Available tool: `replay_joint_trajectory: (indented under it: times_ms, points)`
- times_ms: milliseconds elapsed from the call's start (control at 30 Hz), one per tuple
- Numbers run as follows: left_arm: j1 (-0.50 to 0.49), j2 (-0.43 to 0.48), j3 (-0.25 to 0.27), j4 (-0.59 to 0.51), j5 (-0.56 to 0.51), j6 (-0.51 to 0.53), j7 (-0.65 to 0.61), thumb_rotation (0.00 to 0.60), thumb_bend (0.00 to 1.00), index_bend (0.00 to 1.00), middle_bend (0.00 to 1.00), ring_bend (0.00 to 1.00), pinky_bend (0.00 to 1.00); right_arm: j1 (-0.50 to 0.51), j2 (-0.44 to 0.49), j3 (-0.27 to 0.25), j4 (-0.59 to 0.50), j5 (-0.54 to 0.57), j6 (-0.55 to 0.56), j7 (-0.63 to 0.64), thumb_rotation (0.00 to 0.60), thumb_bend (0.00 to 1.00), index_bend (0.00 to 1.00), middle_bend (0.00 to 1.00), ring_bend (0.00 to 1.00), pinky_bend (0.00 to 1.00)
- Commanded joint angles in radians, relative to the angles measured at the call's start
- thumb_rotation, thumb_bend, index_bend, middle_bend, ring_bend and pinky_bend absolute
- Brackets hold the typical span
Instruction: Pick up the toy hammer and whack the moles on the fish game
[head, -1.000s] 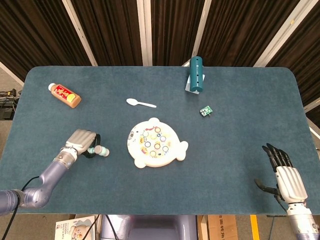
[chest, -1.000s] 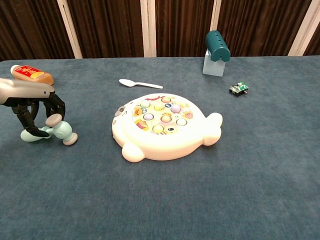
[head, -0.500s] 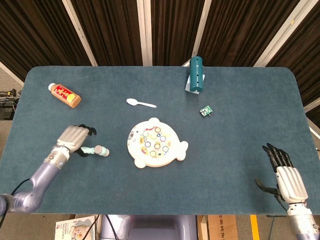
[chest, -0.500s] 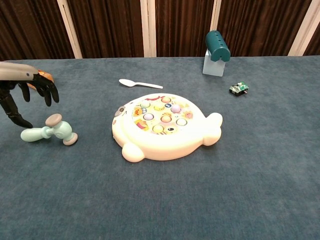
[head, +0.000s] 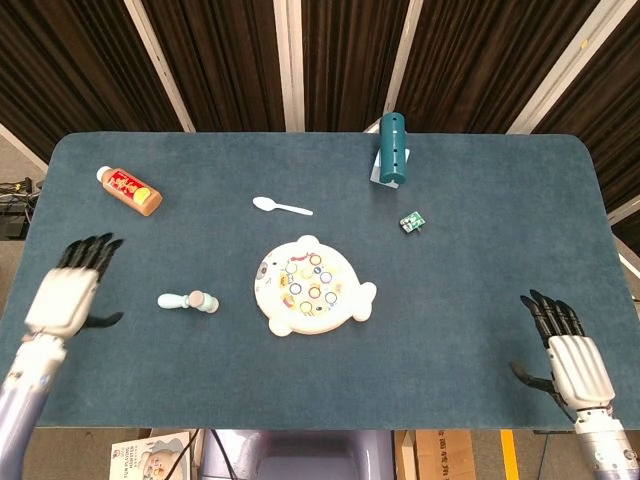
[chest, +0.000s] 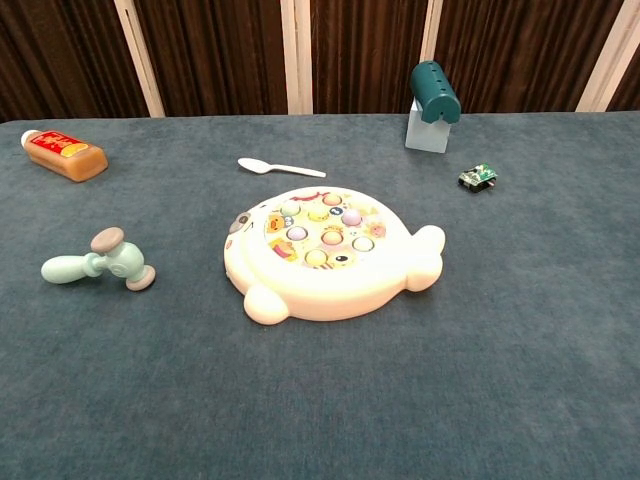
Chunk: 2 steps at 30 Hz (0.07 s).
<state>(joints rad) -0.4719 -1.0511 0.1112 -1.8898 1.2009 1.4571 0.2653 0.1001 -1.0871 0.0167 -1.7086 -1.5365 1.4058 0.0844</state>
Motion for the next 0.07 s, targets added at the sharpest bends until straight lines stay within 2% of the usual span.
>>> replay_joint_trajectory:
  times_ms: [33,67]
  points:
    - [0.188,-0.047,0.098,0.068,0.194,0.201,-0.067,0.600,0.05,0.00,0.00,0.00,0.00,-0.002,0.001,-0.004,-0.008,-0.007,0.005,-0.018,0.600,0.24,0.00,0.00,0.00,0.00]
    - [0.224,-0.061,0.109,0.098,0.225,0.242,-0.085,0.600,0.05,0.00,0.00,0.00,0.00,-0.004,0.000,-0.005,-0.010,-0.011,0.009,-0.023,0.600,0.24,0.00,0.00,0.00,0.00]
